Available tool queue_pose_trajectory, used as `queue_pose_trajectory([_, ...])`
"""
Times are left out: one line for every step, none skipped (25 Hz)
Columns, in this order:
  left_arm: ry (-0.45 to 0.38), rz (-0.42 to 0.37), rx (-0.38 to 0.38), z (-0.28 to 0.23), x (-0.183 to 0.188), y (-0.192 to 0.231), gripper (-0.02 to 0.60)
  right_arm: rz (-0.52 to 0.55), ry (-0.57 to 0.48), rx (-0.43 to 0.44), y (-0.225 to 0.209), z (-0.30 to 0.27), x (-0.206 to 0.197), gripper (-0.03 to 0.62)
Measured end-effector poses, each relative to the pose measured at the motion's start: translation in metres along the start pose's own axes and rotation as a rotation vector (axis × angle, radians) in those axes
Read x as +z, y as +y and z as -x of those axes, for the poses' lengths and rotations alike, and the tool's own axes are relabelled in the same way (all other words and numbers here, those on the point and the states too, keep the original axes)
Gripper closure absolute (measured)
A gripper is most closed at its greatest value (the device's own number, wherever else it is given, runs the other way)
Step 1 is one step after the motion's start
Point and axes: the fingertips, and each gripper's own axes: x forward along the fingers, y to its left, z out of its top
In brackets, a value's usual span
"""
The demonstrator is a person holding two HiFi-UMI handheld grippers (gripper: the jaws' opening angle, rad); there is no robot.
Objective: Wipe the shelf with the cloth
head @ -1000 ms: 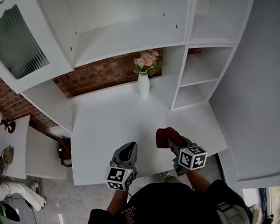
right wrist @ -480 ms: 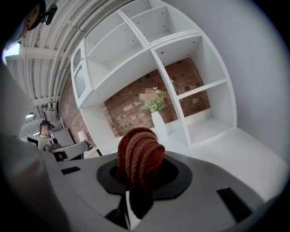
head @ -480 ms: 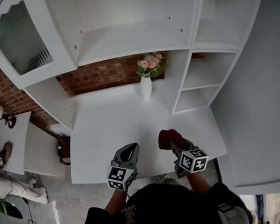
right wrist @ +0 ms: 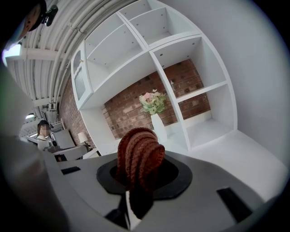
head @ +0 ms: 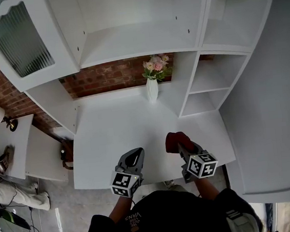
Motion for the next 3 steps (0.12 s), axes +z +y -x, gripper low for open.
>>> queue_pose_trajectory([0.000, 0.001, 0.001, -0.0005, 0.0002, -0.0002, 0.574, 0.000, 0.000, 0.001, -0.0004, -0.0003, 0.0008, 0.499])
queue_pose_trajectory([-0.001, 0.002, 0.003, -0.0011, 0.0006, -0.0005, 0.574, 0.001, 0.000, 0.002, -0.0007, -0.0005, 0.0017, 0.499])
queue_pose_trajectory([-0.001, 0.004, 0.004, -0.0017, 0.0009, -0.0008, 0.574, 0.001, 0.001, 0.004, -0.0010, -0.0006, 0.0026, 0.499])
